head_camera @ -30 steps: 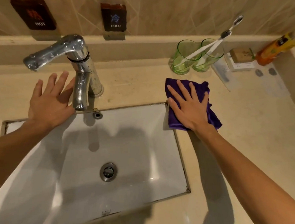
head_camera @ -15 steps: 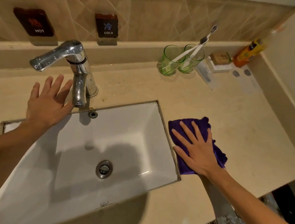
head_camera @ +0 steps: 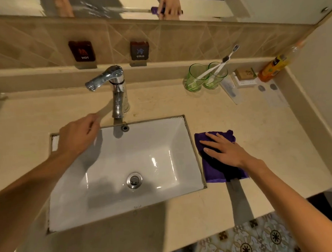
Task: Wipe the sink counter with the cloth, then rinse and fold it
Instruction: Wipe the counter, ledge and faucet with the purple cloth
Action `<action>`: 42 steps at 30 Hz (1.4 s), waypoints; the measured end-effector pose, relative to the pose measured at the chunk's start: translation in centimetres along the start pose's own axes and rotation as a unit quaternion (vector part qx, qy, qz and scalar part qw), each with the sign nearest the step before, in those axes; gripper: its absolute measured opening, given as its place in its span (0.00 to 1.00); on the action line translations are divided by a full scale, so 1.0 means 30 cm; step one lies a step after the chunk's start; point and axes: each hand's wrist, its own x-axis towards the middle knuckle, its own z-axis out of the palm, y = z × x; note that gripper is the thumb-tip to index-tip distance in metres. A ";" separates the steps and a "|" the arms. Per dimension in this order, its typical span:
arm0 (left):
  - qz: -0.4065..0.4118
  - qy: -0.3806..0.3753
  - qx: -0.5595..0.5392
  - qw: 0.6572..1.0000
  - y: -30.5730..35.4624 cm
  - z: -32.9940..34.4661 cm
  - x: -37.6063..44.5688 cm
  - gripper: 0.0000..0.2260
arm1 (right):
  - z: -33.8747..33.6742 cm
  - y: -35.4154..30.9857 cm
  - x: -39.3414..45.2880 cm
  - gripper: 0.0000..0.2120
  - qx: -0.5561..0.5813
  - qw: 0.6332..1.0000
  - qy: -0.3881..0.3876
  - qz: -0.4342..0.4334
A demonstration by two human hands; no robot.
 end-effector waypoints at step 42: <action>-0.092 -0.043 0.111 0.989 -0.172 -0.150 -0.650 0.29 | 0.382 -0.669 -0.209 0.29 -0.036 0.960 0.273 -0.054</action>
